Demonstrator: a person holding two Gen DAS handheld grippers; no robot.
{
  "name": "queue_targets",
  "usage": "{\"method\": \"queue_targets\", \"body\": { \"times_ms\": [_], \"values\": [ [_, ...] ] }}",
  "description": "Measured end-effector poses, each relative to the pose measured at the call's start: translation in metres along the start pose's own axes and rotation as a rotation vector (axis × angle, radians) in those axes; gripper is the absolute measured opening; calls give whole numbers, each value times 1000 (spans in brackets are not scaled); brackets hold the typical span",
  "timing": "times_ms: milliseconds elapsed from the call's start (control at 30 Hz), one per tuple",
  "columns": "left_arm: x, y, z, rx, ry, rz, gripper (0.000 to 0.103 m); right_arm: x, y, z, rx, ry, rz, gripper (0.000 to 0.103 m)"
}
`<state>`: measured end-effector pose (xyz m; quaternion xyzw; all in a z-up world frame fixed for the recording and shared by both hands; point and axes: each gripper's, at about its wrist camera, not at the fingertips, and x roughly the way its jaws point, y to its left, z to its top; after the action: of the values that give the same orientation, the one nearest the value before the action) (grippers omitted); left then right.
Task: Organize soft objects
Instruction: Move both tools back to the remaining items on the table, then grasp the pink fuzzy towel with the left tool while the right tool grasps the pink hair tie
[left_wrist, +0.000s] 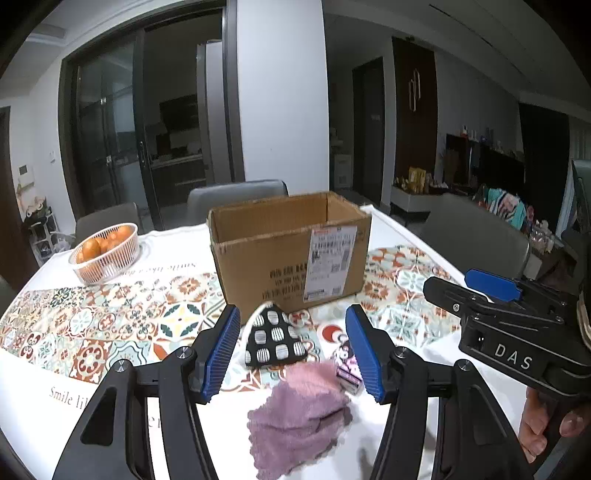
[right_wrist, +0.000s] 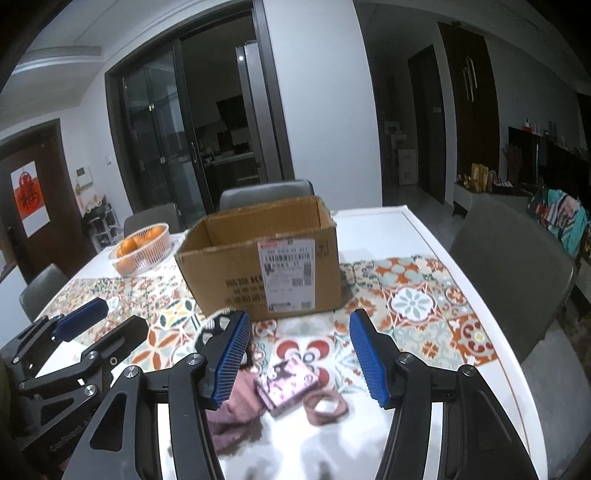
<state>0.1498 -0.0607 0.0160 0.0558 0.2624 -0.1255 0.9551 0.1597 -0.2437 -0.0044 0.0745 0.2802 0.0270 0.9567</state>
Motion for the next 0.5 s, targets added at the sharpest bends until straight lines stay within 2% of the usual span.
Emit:
{"method": "queue_targets", "body": {
  "times_ms": [300, 500],
  "values": [
    [3, -5, -22, 6, 48, 7, 59, 9, -3, -27, -11, 80, -4, 61],
    [7, -6, -42, -9, 98, -15, 60, 15, -2, -42, -37, 130, -1, 61]
  ]
}}
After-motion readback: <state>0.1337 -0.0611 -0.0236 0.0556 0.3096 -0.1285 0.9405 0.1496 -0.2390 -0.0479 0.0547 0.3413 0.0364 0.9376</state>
